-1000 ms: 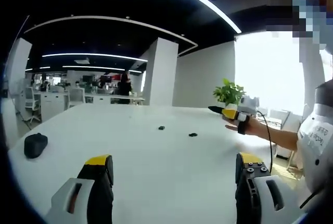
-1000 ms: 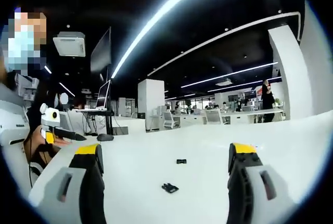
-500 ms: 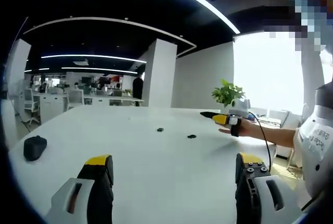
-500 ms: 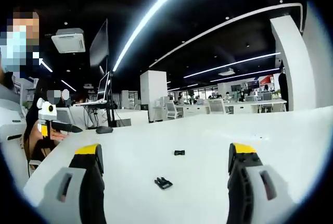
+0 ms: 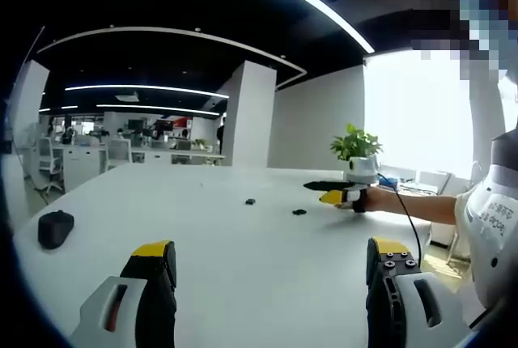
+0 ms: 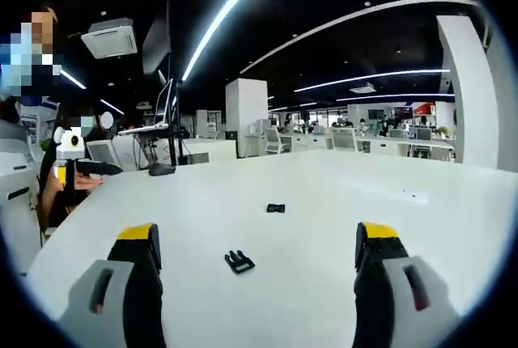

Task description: Snap the two parts of the plastic buckle together until the buckle closes and remains connected.

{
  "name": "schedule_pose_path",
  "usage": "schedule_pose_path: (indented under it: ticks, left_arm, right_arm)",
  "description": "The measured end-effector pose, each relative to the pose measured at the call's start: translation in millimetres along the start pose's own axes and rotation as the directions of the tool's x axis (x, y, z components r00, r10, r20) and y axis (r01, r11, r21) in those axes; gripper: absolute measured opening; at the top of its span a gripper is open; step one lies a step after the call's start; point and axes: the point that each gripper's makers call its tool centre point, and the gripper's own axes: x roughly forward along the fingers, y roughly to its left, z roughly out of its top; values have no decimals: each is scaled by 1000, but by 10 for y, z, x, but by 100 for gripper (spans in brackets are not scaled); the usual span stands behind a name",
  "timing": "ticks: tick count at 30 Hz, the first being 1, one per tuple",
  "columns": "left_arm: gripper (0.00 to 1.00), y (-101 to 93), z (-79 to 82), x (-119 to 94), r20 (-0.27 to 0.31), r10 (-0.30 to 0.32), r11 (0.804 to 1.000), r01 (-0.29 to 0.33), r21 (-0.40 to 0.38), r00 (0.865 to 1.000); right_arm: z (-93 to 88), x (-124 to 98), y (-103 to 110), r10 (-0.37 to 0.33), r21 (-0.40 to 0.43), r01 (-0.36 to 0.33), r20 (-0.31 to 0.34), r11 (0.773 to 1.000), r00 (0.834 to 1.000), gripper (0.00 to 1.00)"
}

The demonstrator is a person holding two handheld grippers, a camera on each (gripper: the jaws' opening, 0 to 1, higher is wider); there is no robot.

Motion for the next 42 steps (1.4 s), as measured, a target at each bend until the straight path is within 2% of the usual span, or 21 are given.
schedule_pose_path:
  ticks: [2, 5, 9, 13, 20, 27, 28, 30, 42]
  left_arm:
    - [99, 11, -3, -6, 0, 4, 1000, -4, -1, 1000]
    - [99, 25, -9, -7, -3, 7, 1000, -7, -2, 1000]
    - [99, 36, -5, -10, -2, 9, 1000, -9, -2, 1000]
    - [99, 45, -10, -7, -3, 9, 1000, -9, -6, 1000]
    - [99, 42, -24, -2, -5, 6, 1000, -6, -6, 1000]
    - [99, 39, -50, -4, -12, 4, 1000, -4, -7, 1000]
    - [96, 45, -53, -8, -12, 5, 1000, -5, -10, 1000]
    - [92, 59, -63, -20, -14, 6, 1000, -6, -10, 1000]
    - [93, 48, -29, -22, -4, 9, 1000, -9, -11, 1000]
  right_arm:
    - [-42, 43, -8, -10, -22, 9, -41, 1000, 999, 99]
    - [-58, 84, 10, -3, -28, 2, -52, 1000, 999, 96]
    - [-176, 144, 42, -1, -24, -3, -137, 1000, 991, 90]
    - [-208, 170, 111, 14, -21, -18, -171, 1000, 985, 87]
    - [-248, 163, 133, 17, -13, -20, -201, 1000, 979, 77]
    - [-342, 161, 149, 17, 12, -14, -245, 1000, 969, 61]
    - [-352, 161, 144, 16, 16, -13, -248, 1000, 969, 59]
    - [-349, 160, 147, 17, 25, -11, -243, 1000, 970, 56]
    - [-315, 161, 184, 34, 32, -27, -228, 999, 973, 45]
